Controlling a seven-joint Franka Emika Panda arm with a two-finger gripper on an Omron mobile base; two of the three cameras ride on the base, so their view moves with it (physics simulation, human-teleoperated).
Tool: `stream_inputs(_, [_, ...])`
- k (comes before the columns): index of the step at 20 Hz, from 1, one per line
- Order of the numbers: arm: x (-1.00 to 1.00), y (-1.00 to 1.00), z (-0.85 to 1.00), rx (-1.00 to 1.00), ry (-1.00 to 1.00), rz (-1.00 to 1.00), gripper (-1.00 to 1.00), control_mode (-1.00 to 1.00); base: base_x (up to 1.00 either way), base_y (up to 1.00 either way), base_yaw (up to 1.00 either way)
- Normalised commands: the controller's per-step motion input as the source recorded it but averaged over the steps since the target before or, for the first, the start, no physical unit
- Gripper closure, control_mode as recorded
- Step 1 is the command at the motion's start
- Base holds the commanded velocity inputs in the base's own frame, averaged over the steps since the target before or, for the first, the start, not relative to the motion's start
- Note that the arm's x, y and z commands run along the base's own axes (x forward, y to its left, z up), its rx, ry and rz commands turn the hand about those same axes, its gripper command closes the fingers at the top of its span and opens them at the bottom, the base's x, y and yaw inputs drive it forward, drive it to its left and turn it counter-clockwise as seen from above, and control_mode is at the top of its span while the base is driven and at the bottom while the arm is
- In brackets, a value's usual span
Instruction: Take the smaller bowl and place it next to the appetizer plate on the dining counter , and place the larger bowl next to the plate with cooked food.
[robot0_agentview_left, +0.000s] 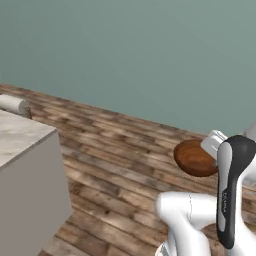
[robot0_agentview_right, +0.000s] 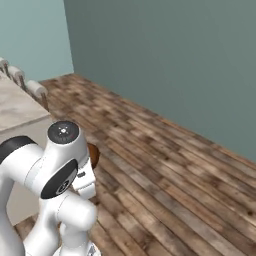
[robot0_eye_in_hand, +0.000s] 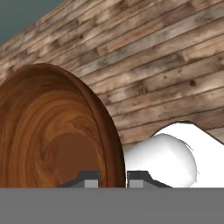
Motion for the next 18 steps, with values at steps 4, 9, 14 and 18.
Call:
stream_inputs(4, [0.0,0.0,0.0,0.0,0.0,0.0,1.0,1.0,1.0,-0.05,0.01])
stream_inputs(9, [0.0,0.0,0.0,0.0,0.0,0.0,1.0,1.0,1.0,-0.02,0.21])
stream_inputs(14, [0.0,0.0,0.0,0.0,0.0,0.0,1.0,1.0,1.0,-0.02,0.37])
stream_inputs(18, [0.0,0.0,0.0,0.0,0.0,0.0,1.0,1.0,1.0,-0.13,0.42])
